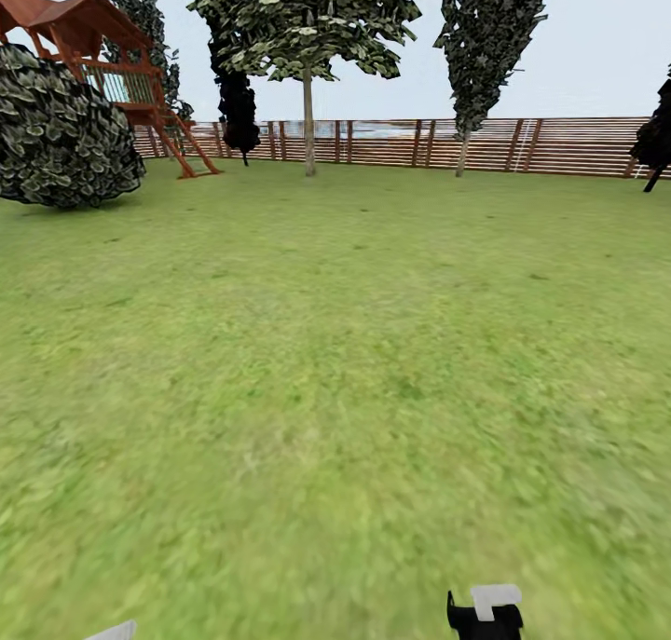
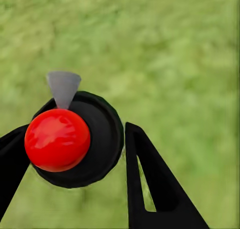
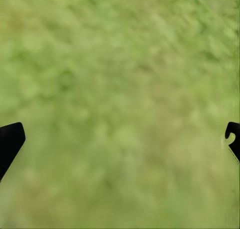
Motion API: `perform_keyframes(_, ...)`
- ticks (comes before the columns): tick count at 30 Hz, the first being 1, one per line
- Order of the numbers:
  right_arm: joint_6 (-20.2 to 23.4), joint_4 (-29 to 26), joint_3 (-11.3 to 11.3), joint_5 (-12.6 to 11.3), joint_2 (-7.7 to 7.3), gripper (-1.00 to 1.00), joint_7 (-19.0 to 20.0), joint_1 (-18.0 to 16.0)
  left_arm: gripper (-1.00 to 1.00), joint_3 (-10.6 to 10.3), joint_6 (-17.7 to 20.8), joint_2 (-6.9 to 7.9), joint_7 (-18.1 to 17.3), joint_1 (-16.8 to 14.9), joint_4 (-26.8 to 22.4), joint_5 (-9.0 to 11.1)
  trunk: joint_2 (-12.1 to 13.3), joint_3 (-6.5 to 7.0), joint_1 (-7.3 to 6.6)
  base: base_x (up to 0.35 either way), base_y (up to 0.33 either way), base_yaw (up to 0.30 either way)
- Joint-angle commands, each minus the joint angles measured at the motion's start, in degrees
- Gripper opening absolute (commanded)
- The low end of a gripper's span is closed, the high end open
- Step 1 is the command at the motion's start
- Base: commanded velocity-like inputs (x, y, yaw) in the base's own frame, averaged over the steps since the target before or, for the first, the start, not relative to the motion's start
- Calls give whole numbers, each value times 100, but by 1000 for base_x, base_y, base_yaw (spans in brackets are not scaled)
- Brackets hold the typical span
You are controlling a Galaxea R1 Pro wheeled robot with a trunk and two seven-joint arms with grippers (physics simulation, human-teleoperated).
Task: In the garden, pick up the pesticide atomizer on the floor and spray pesticide onto both trees until each tree trunk is fully covered.
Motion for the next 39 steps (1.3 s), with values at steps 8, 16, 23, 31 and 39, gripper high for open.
perform_keyframes(8,0,0,6,7,-1,100,1,0,-100,1,0,0,1,0,0,0,0,0,0,340,0,0)
perform_keyframes(16,0,0,7,5,7,100,-7,0,-100,1,0,0,4,0,-1,0,0,0,0,340,0,131)
perform_keyframes(23,0,0,4,5,7,100,-6,0,-100,1,-2,0,2,0,0,0,0,0,0,340,37,11)
perform_keyframes(31,0,0,3,5,7,100,-6,0,-100,1,2,0,2,0,0,0,0,0,0,340,85,0)
perform_keyframes(39,0,0,8,5,7,100,-5,0,-100,1,0,0,6,0,0,0,0,0,0,340,69,0)
